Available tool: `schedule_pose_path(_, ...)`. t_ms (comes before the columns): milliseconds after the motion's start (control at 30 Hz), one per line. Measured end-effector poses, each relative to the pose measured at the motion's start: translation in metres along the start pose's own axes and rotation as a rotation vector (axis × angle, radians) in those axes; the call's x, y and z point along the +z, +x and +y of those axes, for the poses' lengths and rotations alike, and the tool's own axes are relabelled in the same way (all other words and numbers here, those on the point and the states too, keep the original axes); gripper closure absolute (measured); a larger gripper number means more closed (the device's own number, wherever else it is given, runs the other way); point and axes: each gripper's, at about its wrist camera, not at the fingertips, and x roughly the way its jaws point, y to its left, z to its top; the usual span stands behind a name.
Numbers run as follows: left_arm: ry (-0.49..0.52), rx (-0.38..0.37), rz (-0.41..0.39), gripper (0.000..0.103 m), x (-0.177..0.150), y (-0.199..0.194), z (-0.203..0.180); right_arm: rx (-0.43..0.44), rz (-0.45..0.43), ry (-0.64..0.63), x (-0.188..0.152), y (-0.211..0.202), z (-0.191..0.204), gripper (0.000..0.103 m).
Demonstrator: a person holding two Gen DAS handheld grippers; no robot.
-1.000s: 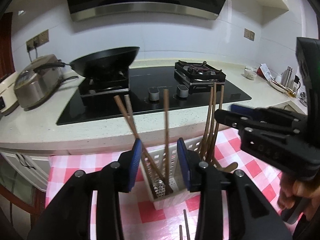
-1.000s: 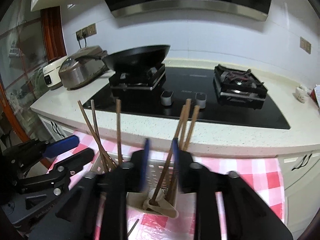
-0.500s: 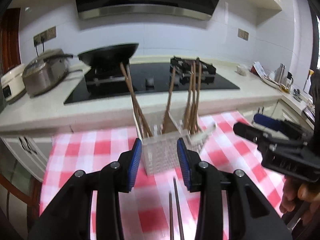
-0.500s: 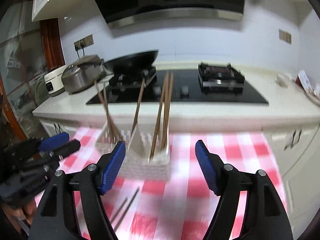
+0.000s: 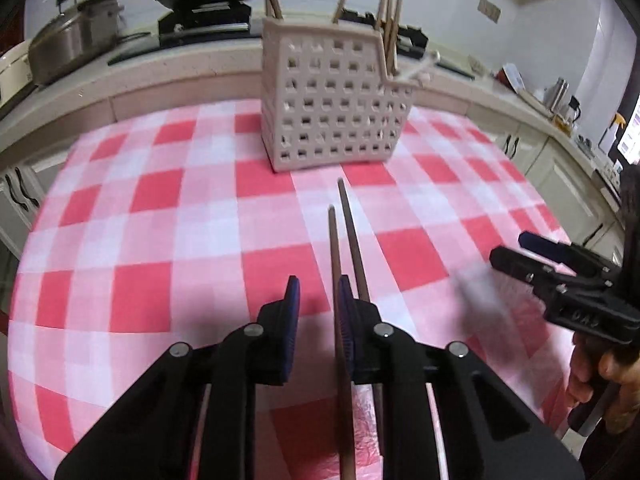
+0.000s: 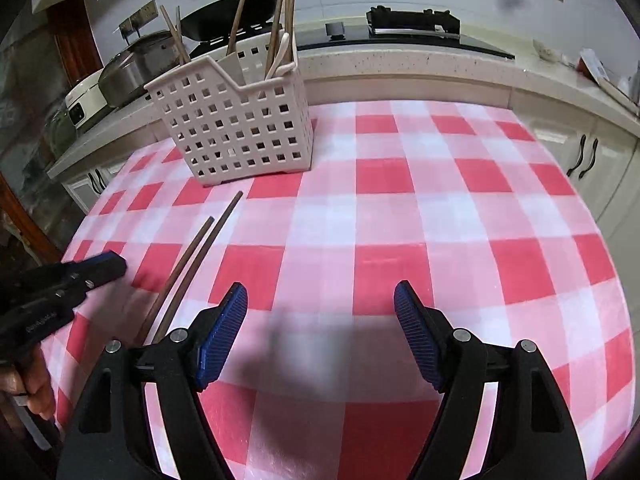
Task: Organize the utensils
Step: 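Move both open grippers down to the last two chopsticks on the cloth, then close the left gripper on a chopstick while the right gripper closes on another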
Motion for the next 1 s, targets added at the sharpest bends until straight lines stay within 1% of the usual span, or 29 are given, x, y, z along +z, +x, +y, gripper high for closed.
schedule_pose_path(133,0.019,-0.002,0.018,0.084,0.000,0.012,-0.008,0.005,-0.004,-0.005,0.002,-0.001,0.002,0.031)
schedule_pose_path(200,0.028,0.015,0.032,0.084,0.001,0.019,-0.011,0.010,0.000,-0.004,0.002,0.001,0.002,0.031)
schedule_pose_path(433,0.051,0.026,0.071,0.087,-0.001,0.040,-0.017,0.016,0.009,0.006,0.004,0.005,-0.002,0.030)
schedule_pose_path(500,0.068,0.040,0.061,0.089,-0.001,0.042,-0.018,0.017,0.012,0.001,0.004,0.007,0.001,0.030)
schedule_pose_path(533,0.070,0.046,0.059,0.093,-0.001,0.043,-0.018,0.018,0.014,-0.003,0.004,0.008,0.003,0.030)
schedule_pose_path(567,0.066,0.050,0.058,0.095,0.000,0.044,-0.016,0.018,0.016,-0.004,0.004,0.008,0.004,0.029)
schedule_pose_path(600,0.061,0.048,0.059,0.096,0.000,0.043,-0.014,0.017,0.018,-0.006,0.005,0.010,0.007,0.029)
schedule_pose_path(867,-0.001,0.067,0.052,0.096,0.001,0.037,0.021,0.013,0.029,-0.031,0.013,0.026,0.042,0.029)
schedule_pose_path(933,-0.016,0.076,0.049,0.096,0.001,0.036,0.030,0.005,0.040,-0.050,0.015,0.035,0.058,0.030)
schedule_pose_path(1000,-0.038,0.083,0.044,0.096,0.001,0.034,0.040,0.001,0.054,-0.070,0.015,0.044,0.073,0.035)
